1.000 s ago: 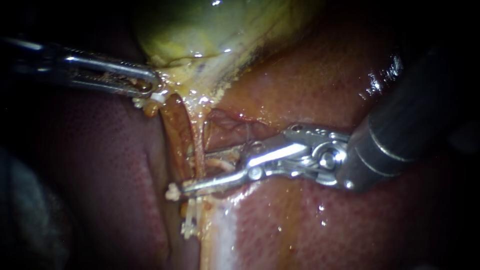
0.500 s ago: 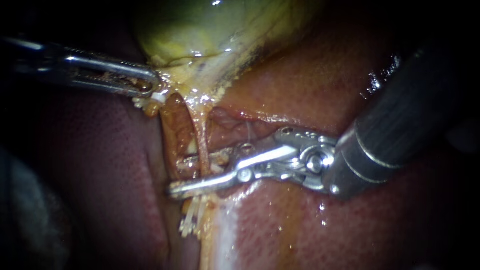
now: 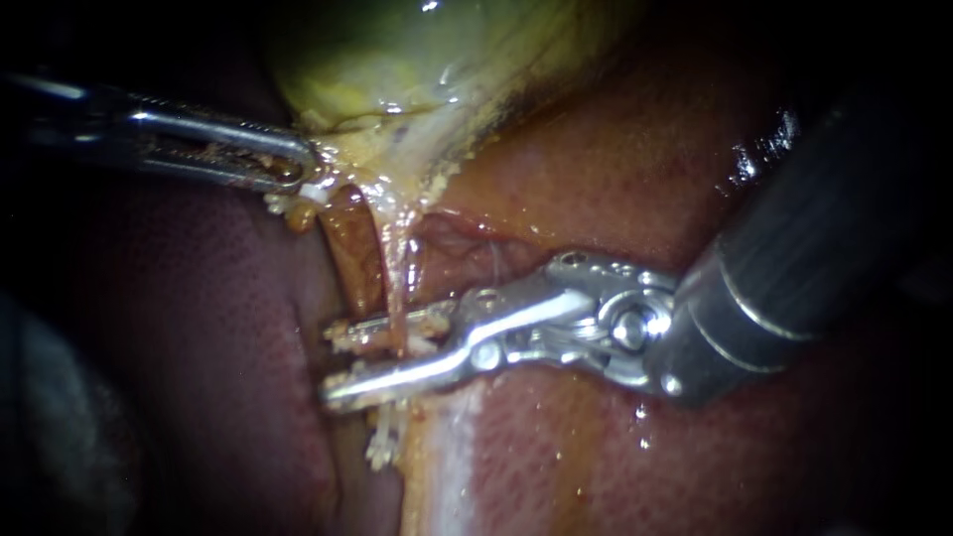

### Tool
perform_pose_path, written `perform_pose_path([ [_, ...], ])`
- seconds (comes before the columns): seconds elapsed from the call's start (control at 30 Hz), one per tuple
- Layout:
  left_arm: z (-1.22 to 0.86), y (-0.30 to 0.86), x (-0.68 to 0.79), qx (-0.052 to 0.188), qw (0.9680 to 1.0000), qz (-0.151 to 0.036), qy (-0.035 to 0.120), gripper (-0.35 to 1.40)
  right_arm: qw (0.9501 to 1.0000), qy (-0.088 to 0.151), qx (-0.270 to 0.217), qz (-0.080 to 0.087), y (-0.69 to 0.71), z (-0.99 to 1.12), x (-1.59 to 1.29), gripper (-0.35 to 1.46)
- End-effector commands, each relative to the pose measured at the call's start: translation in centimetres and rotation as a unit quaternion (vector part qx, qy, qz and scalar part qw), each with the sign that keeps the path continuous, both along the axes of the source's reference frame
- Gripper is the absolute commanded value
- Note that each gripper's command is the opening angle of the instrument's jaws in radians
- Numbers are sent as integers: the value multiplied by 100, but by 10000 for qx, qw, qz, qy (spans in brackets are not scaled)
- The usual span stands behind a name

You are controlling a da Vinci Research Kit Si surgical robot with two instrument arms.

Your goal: Clipping second clip right tube

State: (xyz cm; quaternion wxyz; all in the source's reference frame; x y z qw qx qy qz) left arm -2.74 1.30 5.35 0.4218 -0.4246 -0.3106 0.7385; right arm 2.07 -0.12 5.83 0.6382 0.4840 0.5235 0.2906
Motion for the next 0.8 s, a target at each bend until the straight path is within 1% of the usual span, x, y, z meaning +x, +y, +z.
perform_pose_path([
  [0.03, 0, 0, 0, 0, 10000, 3, -4, -35, 10000, 1, 11, -7, 1, -4, 1, 50],
  [0.17, 0, 0, 0, 0, 10000, 3, -4, -35, 10000, 7, 52, 0, 7, -17, 2, 49],
  [0.27, 0, 0, 0, 0, 10000, 3, -4, -35, 10000, 1, 98, 2, 11, -21, 1, 49],
  [0.4, -1, 0, 0, 0, 10000, 3, -4, -35, 9999, 3, 104, 1, 12, -22, 1, 49],
  [0.6, -1, 0, 1, 0, 10000, 4, -4, -35, 9999, 10, 100, -16, 11, -21, 0, 48],
  [0.7, -1, 0, 1, 0, 10000, 4, -4, -35, 9999, 29, 92, -65, 8, -19, -2, 46],
  [0.8, -1, 0, 1, 0, 10000, 3, -4, -35, 9998, 72, 87, -170, 6, -18, -3, 44],
])
